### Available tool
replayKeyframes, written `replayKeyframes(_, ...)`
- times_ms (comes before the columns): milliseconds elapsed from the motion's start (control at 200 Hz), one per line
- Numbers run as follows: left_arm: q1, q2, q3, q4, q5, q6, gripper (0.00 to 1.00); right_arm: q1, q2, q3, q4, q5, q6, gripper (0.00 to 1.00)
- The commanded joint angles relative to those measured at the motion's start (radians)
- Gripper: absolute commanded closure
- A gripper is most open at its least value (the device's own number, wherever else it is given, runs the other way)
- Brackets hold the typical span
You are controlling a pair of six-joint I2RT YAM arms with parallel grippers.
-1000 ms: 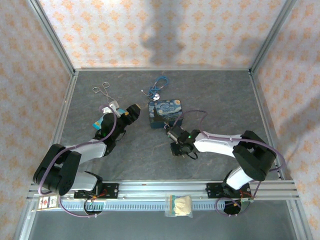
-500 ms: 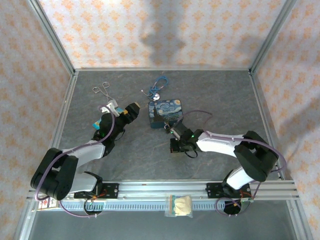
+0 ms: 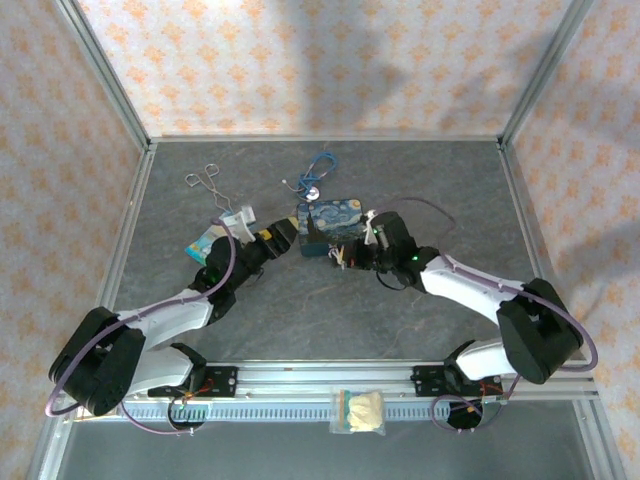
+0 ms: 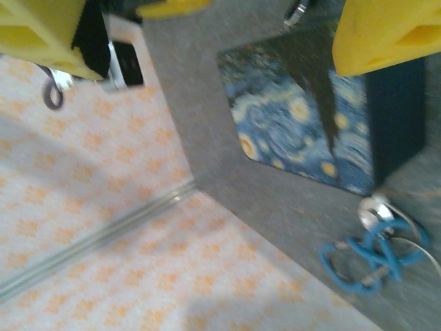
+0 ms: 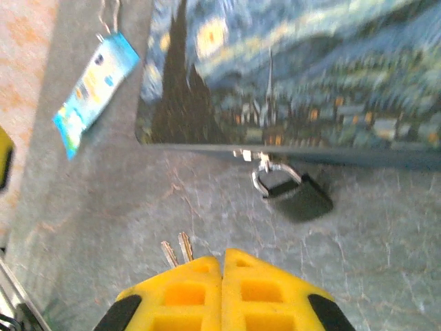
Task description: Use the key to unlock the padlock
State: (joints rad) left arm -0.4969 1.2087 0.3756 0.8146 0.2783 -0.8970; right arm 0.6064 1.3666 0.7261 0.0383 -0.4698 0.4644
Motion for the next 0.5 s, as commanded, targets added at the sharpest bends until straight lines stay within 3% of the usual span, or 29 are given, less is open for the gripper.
replayKeyframes(0,-0.049,0.012,-0.02,0.112,0.041,-0.034,0.28,-0.011,-0.031,0.025,0.118,-0.04,0.019,1.0)
replayKeyframes(255,-0.127,0.148,0.033,0.239,0.06,-0.067,0.47,-0.01,-0.038,0.012,0.232,-0.051,0.093,1.0)
replayKeyframes(495,-0.138,0.268,0.1,0.316,0.101,-0.093,0.53,-0.01,-0.046,-0.012,0.276,-0.067,0.109,1.0)
